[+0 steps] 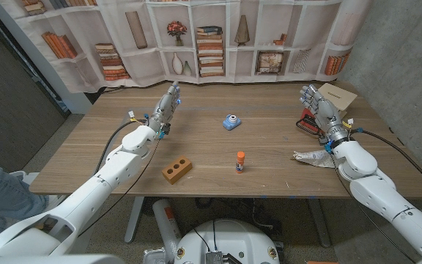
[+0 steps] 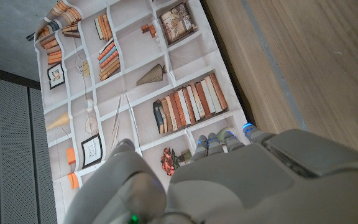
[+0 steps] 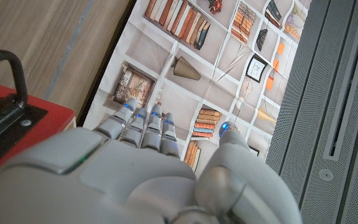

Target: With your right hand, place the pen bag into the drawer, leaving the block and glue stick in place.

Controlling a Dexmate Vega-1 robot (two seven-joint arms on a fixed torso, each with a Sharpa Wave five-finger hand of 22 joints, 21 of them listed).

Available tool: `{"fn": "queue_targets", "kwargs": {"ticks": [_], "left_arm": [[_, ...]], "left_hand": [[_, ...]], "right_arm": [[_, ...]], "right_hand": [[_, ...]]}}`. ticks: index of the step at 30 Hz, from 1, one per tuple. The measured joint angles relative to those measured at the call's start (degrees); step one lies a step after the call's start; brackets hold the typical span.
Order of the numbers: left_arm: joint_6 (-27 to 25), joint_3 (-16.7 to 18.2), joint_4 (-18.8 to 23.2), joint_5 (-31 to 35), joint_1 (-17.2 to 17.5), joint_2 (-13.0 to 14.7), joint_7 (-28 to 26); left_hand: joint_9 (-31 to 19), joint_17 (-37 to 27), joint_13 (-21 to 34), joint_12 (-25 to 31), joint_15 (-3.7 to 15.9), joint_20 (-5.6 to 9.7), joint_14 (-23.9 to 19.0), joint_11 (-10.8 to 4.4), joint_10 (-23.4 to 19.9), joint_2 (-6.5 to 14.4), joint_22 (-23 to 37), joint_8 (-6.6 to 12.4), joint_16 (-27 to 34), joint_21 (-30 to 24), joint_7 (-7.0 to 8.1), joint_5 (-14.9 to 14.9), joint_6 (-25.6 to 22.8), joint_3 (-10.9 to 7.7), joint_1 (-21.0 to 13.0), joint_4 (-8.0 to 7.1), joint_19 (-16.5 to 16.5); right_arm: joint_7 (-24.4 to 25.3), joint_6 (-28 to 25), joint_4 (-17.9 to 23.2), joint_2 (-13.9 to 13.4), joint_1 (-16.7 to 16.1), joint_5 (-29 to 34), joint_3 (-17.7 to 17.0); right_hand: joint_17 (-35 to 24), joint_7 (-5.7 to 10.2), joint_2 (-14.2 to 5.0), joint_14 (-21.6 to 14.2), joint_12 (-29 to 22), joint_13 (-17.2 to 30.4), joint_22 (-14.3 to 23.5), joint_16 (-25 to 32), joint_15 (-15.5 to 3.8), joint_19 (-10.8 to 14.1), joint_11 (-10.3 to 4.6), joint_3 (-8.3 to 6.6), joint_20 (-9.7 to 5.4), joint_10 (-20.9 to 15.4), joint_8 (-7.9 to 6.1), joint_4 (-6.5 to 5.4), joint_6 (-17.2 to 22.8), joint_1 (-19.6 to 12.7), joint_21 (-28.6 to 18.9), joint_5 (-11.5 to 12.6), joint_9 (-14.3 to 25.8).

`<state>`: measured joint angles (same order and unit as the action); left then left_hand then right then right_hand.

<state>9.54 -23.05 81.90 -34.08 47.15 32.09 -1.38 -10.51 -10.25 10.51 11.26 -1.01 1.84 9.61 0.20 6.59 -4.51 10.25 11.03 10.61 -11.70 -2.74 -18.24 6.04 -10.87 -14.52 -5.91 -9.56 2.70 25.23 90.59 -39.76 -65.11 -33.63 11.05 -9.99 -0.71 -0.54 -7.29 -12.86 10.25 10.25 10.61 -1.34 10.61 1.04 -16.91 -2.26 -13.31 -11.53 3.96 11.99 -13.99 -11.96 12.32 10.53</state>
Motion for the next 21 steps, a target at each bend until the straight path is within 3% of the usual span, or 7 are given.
{"fn": "queue_targets", "kwargs": {"ticks": [21], "left_arm": [[-0.78, -0.22, 1.05, 0.25, 0.24, 0.15, -0.61]], "left_hand": [[0.00, 0.00, 0.00, 0.22, 0.00, 0.00, 0.00, -0.01, 0.00, 0.30, 0.00, 0.00, 0.00, 0.00, 0.00, 0.00, 0.00, 0.09, -0.30, 0.09, 0.00]], "right_arm": [[0.27, 1.38, 1.00, -0.60, -2.59, 0.44, -1.76]], "right_hand": [[0.00, 0.09, -0.23, -0.62, 0.00, 0.00, 0.00, 0.00, 0.00, 0.61, -0.31, 0.16, 0.21, -0.73, 0.00, 0.15, 0.72, -0.23, 0.00, 0.00, 0.00]]}}
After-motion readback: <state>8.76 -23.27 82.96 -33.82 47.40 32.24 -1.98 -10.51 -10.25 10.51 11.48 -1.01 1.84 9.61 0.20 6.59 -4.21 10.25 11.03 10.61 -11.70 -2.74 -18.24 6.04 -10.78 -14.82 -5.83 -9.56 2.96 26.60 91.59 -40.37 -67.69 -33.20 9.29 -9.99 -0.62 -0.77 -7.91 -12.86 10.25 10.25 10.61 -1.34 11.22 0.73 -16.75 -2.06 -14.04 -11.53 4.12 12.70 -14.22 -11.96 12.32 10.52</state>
